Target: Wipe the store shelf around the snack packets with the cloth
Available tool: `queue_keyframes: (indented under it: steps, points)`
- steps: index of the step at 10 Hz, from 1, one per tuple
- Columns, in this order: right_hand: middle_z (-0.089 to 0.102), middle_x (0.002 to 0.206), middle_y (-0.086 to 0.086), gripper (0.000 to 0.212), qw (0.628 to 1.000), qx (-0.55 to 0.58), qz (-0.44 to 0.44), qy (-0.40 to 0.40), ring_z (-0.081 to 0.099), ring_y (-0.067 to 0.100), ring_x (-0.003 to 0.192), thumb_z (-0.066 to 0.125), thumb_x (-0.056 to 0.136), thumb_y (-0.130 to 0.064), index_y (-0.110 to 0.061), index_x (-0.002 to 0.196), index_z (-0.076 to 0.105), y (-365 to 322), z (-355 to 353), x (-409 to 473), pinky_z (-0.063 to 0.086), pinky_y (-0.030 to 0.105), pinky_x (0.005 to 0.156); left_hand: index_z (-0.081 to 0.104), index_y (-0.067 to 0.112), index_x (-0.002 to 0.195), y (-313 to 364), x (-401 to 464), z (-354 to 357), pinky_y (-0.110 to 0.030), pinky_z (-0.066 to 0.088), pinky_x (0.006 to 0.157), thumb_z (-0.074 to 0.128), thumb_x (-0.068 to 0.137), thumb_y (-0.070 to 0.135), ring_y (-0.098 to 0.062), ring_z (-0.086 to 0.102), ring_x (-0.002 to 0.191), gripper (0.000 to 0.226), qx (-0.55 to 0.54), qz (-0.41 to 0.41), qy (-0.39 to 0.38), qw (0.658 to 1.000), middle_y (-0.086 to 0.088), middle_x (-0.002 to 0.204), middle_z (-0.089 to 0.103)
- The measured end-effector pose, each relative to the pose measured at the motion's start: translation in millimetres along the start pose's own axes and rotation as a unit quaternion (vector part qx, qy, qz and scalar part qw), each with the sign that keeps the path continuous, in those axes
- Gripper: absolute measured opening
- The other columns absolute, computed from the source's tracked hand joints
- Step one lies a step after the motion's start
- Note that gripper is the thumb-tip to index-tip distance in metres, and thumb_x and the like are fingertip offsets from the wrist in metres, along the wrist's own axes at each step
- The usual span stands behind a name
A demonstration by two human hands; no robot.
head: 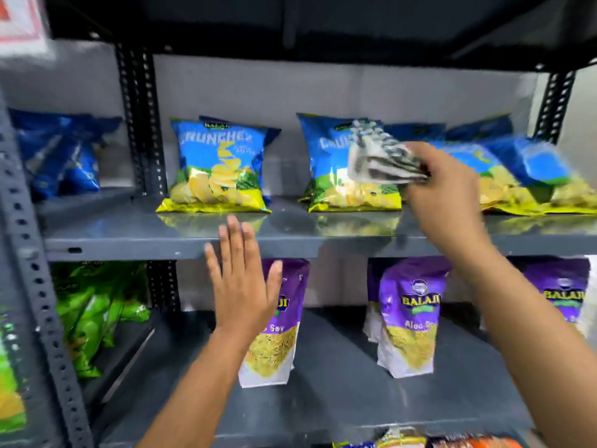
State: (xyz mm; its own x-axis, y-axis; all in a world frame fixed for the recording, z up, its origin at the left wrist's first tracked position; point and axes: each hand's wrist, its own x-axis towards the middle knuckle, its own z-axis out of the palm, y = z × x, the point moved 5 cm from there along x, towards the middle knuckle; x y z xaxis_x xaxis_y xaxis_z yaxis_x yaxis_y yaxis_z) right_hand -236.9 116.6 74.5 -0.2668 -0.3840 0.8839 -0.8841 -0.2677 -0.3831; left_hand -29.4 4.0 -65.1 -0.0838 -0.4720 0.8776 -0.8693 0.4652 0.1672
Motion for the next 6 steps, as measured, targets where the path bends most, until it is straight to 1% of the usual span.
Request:
queue_keyframes:
  steps: [1,2,3,4,5,6]
  points:
    - [0.057,0.132,0.013,0.050,0.965,-0.150,-0.024,-0.214,0.053,0.032,0.118,0.054,0.085,-0.019,-0.027,0.133,0.043,2,62,16,0.042,0.043,0.097,0.015,-0.002,0.142,6,26,-3,-0.054,0.009,0.112,0.029,0.089,0.042,-0.033,0.010,0.139,0.070,0.001,-0.001,-0.009,1.000,-0.017,0.150,0.010]
    - [0.026,0.155,0.004,0.067,0.844,-0.259,-0.002,-0.470,0.025,0.028,0.141,0.033,0.088,-0.062,-0.026,0.143,0.021,21,124,-20,0.006,0.063,0.112,0.010,0.002,0.144,2,32,5,-0.050,0.004,0.113,0.021,0.089,0.047,-0.035,0.012,0.143,0.071,0.021,-0.003,-0.041,0.999,-0.012,0.152,0.003]
    - [0.023,0.156,0.003,0.076,0.855,-0.255,0.005,-0.452,0.020,0.027,0.143,0.025,0.083,-0.072,-0.025,0.143,0.021,33,141,-30,0.001,0.064,0.112,0.017,0.002,0.143,0,31,9,-0.050,0.009,0.112,0.024,0.089,0.046,-0.035,0.021,0.141,0.070,0.048,0.005,-0.047,0.998,-0.017,0.153,0.019]
    - [0.025,0.155,0.002,0.074,0.864,-0.231,0.018,-0.447,0.019,0.026,0.143,0.023,0.083,-0.072,-0.027,0.142,0.024,37,138,-29,-0.003,0.066,0.111,0.023,0.001,0.142,2,31,8,-0.053,0.013,0.110,0.027,0.089,0.045,-0.037,0.028,0.138,0.069,0.057,0.010,-0.043,0.997,-0.020,0.150,0.029]
    - [0.022,0.156,-0.001,0.065,0.890,-0.195,0.004,-0.413,0.012,0.024,0.145,0.026,0.087,-0.066,-0.029,0.140,0.028,34,133,-31,-0.007,0.068,0.109,0.018,0.002,0.142,1,31,8,-0.053,0.010,0.110,0.026,0.089,0.046,-0.036,0.023,0.140,0.070,0.050,0.013,-0.039,0.998,-0.019,0.152,0.023]
    - [0.014,0.158,-0.001,0.058,0.951,-0.090,0.012,-0.295,0.003,0.021,0.146,0.032,0.091,-0.057,-0.030,0.142,0.025,21,114,-31,-0.012,0.063,0.111,-0.001,0.008,0.141,2,30,7,-0.048,0.003,0.114,0.020,0.088,0.050,-0.029,-0.001,0.140,0.071,0.017,0.011,-0.043,0.999,-0.010,0.152,0.000]
